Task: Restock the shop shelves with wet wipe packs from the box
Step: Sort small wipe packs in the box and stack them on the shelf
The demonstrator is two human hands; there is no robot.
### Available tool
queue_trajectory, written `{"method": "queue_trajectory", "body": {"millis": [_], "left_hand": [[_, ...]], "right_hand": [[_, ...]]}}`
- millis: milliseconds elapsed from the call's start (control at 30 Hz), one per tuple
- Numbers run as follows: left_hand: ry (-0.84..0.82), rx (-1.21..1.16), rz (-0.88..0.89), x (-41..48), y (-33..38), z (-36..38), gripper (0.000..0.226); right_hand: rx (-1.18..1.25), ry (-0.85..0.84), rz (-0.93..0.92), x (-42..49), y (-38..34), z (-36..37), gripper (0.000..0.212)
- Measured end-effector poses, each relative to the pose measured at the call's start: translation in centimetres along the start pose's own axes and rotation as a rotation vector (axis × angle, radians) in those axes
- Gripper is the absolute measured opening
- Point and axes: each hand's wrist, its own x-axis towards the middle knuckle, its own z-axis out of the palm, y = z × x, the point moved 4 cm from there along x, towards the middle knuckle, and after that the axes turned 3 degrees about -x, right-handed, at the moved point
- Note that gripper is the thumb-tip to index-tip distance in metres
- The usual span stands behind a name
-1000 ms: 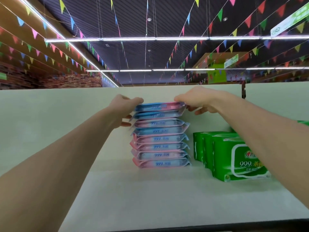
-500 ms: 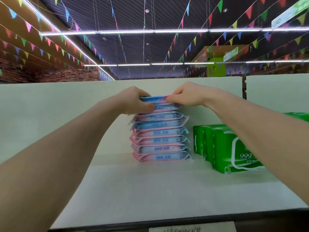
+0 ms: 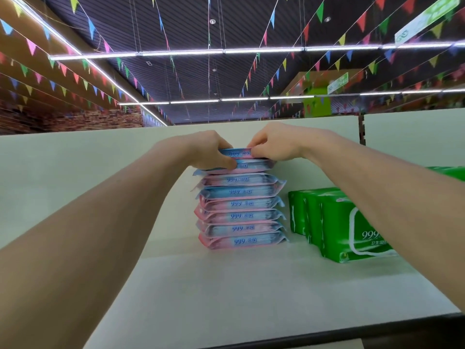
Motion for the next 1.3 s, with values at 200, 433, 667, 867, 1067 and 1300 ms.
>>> {"method": "queue_trajectory", "body": {"millis": [200,433,667,867,1067,1300], "left_hand": [[0.002,0.034,0.007,0.4,0.0,0.5,0.035],[0.048,0.148,0.021,-0.3,0.7,0.2,0.032],[0.151,0.171,-0.006,-0.2,-0.2,1.7,0.03],[0.191,0.221,-0.032,-0.3,0.0,1.3,0.032],[0.156,0.22,-0.057,-0.3,0.2,1.0,0.027],[0.172,0.203,-0.043,-0.4,-0.1,1.3,0.026]], "right_hand": [[0.051,0.016,0.007,-0.4,0.8,0.5,0.025],[-0.297,0.016,-0.027,-0.8,-1.5,0.5,0.027],[-0.43,0.144,-0.116,-1.1,-1.4,1.7,0.026],[-0.451,0.113,-0.107,-0.8,-1.8,0.8,0.025],[-0.475,0.135,-0.117,-0.6,-2.2,1.0,0.015],[-0.498,0.178,-0.129,-0.9,-2.0,1.6,0.023]]}}
